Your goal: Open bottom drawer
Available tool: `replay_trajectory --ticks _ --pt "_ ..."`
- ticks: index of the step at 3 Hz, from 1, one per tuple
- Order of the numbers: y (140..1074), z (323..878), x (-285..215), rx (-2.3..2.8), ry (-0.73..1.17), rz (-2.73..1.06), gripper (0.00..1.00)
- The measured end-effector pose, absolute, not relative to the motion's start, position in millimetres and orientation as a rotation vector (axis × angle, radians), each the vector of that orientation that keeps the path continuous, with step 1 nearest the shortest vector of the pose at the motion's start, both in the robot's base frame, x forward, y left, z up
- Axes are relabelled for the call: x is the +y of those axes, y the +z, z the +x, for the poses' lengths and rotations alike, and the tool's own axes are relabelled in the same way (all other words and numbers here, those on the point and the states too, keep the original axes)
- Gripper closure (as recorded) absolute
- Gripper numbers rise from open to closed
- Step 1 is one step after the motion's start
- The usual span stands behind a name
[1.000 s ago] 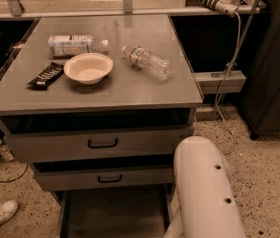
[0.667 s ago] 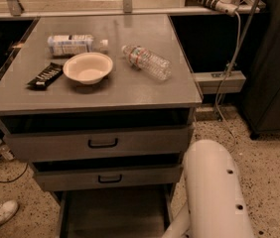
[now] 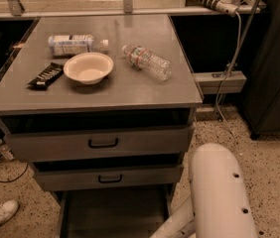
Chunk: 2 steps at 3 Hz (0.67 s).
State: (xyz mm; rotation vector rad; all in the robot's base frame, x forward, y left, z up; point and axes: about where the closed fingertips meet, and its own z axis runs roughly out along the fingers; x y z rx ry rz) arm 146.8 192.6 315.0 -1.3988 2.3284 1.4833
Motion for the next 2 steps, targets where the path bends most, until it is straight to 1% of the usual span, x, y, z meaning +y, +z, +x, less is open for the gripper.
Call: replay_trajectory --ticks 1,2 --pt "329.4 202.5 197.4 2.293 1.477 -1.325 0.00" --pt "329.4 203.5 197.8 2.293 1.478 -1.325 0.00"
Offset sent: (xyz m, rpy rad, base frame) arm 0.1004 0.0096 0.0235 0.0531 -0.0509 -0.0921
